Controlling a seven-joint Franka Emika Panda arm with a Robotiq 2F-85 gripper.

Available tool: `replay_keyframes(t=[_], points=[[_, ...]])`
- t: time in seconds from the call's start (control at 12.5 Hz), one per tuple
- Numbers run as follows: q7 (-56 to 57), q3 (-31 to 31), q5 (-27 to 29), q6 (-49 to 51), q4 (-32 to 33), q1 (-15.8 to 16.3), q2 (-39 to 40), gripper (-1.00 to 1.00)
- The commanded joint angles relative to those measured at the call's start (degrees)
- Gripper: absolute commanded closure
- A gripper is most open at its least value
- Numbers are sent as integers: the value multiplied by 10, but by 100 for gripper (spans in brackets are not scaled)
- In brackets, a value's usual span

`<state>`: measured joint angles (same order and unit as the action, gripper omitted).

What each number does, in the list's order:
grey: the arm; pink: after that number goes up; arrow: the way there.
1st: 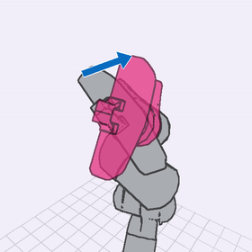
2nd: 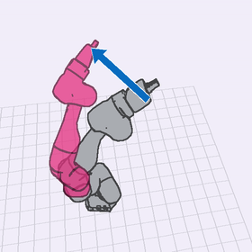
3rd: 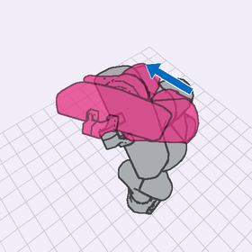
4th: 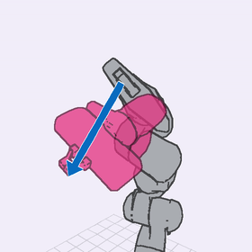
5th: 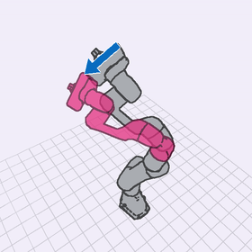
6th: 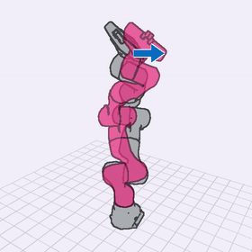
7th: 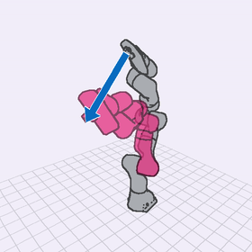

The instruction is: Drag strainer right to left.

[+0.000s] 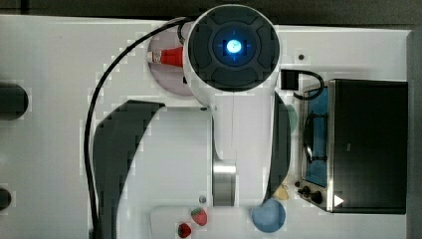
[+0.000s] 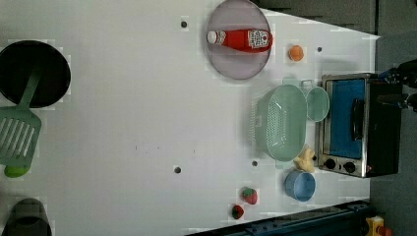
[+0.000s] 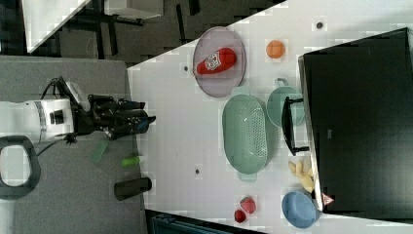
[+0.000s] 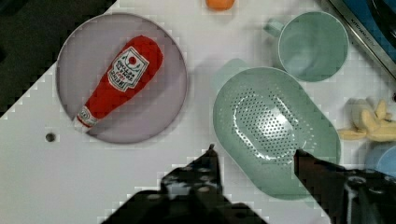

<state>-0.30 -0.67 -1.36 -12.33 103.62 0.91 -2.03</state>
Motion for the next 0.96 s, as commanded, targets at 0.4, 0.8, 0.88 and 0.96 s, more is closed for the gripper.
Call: replay_keyframes(t=[0.4, 0.8, 0.88, 0.96], points=[[-16, -20, -17, 84, 210, -24, -272, -100], [-78, -19, -16, -42, 277, -23, -185, -100], [-116, -18, -16, -83, 298, -23, -159, -100], [-163, -18, -16, -129, 316, -23, -130, -100]])
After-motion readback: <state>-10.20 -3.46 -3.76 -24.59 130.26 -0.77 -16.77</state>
